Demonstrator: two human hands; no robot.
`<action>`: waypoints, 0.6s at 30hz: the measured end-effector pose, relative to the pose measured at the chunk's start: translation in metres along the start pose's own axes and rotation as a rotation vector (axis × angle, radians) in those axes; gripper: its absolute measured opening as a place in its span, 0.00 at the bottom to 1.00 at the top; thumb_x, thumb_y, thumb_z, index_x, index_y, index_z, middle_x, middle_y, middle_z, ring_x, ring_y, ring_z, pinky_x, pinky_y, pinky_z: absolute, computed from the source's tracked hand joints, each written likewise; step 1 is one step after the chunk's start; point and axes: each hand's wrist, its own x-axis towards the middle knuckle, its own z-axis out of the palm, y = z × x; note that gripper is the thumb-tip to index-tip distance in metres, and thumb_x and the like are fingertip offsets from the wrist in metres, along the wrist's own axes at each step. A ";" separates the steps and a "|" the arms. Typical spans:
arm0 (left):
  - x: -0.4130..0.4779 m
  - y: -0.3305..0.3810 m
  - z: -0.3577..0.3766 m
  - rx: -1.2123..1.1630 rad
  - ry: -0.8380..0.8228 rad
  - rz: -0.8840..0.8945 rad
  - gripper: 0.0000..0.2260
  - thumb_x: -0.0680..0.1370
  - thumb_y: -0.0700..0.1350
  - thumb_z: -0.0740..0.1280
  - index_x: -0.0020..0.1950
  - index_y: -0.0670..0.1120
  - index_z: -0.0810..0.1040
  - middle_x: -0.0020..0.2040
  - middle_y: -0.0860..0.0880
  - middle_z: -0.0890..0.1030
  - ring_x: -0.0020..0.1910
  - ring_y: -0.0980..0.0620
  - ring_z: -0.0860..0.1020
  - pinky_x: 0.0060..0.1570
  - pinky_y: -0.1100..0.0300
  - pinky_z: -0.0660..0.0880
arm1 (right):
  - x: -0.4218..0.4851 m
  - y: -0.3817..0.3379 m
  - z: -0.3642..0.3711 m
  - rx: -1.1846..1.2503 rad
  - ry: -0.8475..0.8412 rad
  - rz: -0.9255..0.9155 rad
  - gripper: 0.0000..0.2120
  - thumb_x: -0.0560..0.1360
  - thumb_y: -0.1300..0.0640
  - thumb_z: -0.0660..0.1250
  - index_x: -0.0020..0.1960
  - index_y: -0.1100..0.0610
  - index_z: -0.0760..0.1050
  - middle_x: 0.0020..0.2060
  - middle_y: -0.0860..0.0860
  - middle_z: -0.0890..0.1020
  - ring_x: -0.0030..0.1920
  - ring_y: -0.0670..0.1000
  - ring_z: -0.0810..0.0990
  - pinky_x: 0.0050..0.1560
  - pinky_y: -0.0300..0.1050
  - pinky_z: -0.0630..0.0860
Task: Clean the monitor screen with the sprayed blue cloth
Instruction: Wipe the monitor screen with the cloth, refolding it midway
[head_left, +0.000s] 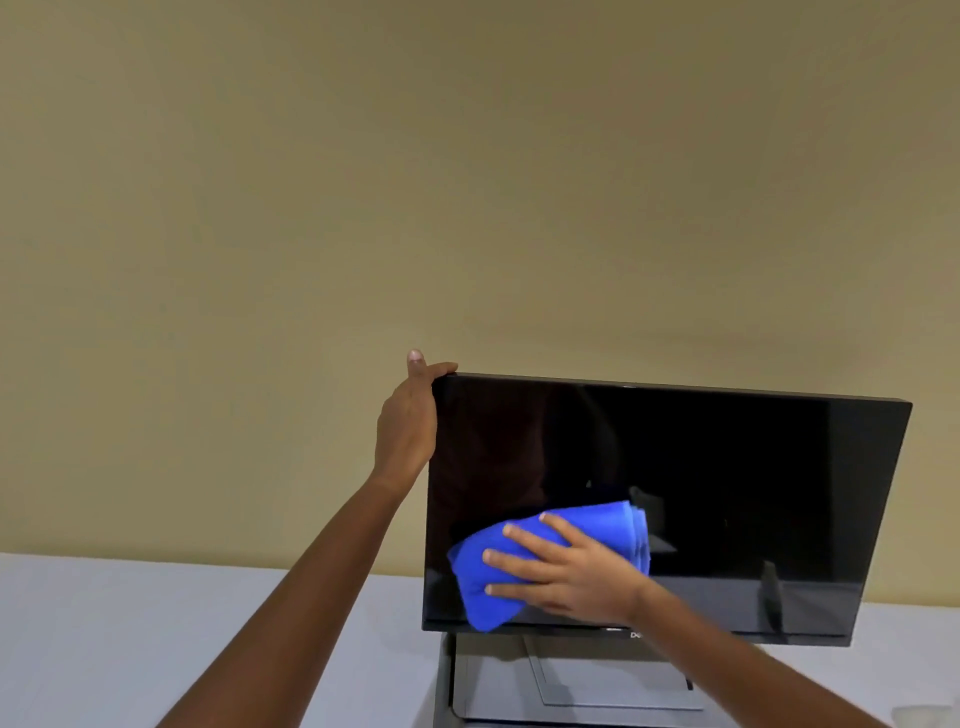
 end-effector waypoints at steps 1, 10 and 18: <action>0.000 0.001 -0.001 -0.003 -0.002 -0.004 0.31 0.79 0.60 0.37 0.59 0.52 0.78 0.50 0.45 0.79 0.53 0.45 0.77 0.63 0.46 0.71 | 0.000 0.014 -0.004 0.012 0.035 0.077 0.25 0.73 0.41 0.62 0.68 0.40 0.64 0.68 0.41 0.71 0.66 0.51 0.73 0.61 0.56 0.70; -0.005 0.006 -0.005 -0.023 -0.010 -0.038 0.29 0.76 0.64 0.38 0.48 0.59 0.78 0.56 0.46 0.82 0.59 0.43 0.77 0.66 0.44 0.68 | 0.086 0.040 -0.029 0.116 0.210 0.802 0.21 0.75 0.43 0.59 0.68 0.42 0.68 0.69 0.51 0.67 0.71 0.59 0.65 0.62 0.59 0.65; -0.007 0.002 -0.001 0.119 0.034 0.026 0.30 0.79 0.60 0.40 0.60 0.52 0.77 0.60 0.46 0.79 0.62 0.43 0.74 0.67 0.48 0.67 | 0.012 -0.057 0.001 0.100 -0.114 0.175 0.25 0.71 0.45 0.63 0.68 0.42 0.66 0.67 0.43 0.73 0.65 0.49 0.74 0.65 0.54 0.60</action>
